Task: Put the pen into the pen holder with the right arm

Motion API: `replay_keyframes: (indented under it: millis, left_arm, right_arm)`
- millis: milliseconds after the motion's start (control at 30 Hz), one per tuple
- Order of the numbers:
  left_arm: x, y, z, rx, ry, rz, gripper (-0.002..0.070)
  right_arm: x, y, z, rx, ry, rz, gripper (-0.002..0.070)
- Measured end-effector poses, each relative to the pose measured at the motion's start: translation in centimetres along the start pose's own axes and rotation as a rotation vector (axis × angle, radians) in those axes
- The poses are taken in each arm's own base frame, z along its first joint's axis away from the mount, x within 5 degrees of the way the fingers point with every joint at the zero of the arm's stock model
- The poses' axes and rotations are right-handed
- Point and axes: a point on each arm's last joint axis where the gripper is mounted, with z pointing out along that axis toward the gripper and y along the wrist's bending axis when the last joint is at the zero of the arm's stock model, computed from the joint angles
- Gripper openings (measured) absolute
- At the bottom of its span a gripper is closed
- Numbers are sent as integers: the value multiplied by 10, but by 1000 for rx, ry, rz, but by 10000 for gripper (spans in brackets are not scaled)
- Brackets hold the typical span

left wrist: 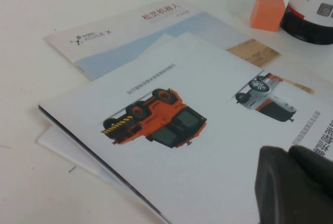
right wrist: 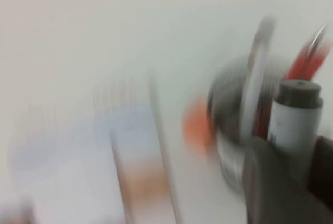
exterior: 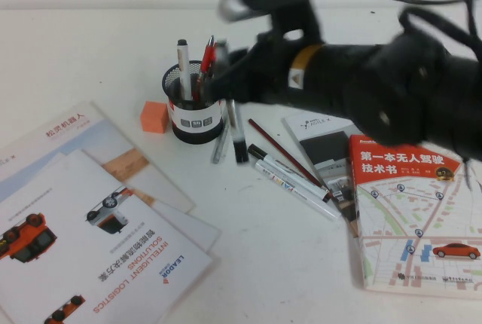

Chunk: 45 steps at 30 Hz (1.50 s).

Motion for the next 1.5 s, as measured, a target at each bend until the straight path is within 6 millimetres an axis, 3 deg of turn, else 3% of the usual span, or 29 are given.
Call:
replay_keyframes:
  millis: [100,267,667,900,967,1033,1133,1233,1300,1333,1400,1500]
  left_arm:
    - [0,0,0,0,0,0,-3]
    - [0,0,0,0,0,0,-3]
    - [0,0,0,0,0,0,-3]
    - [0,0,0,0,0,0,-3]
    - [0,0,0,0,0,0,-3]
    - [0,0,0,0,0,0,-3]
    - [0,0,0,0,0,0,-3]
    - [0,0,0,0,0,0,-2]
    - [0,0,0,0,0,0,-3]
    - [0,0,0,0,0,0,-2]
    - [0,0,0,0,0,0,-2]
    - [0,0,0,0,0,0,-2]
  right_arm:
    - [-6,-11,-2,-63,-229,113,120]
    - [-16,-9,14,-232,-460,44,120]
    - [-12,-28,99,-109,-465,-166,120]
    - [-3,-46,133,-75,-457,-183,123]
    - [4,-47,140,-74,-440,-178,154]
    - [11,-49,146,-68,-418,-169,230]
    - [14,-51,148,-60,-405,-153,351]
    - [7,-50,142,-55,-405,-146,368]
    - [0,-49,134,-41,-379,-142,301]
    - [-7,-46,127,-33,-364,-142,234]
    - [-20,-39,108,-24,-349,-147,106]
    - [-32,-26,71,-33,-356,-154,15]
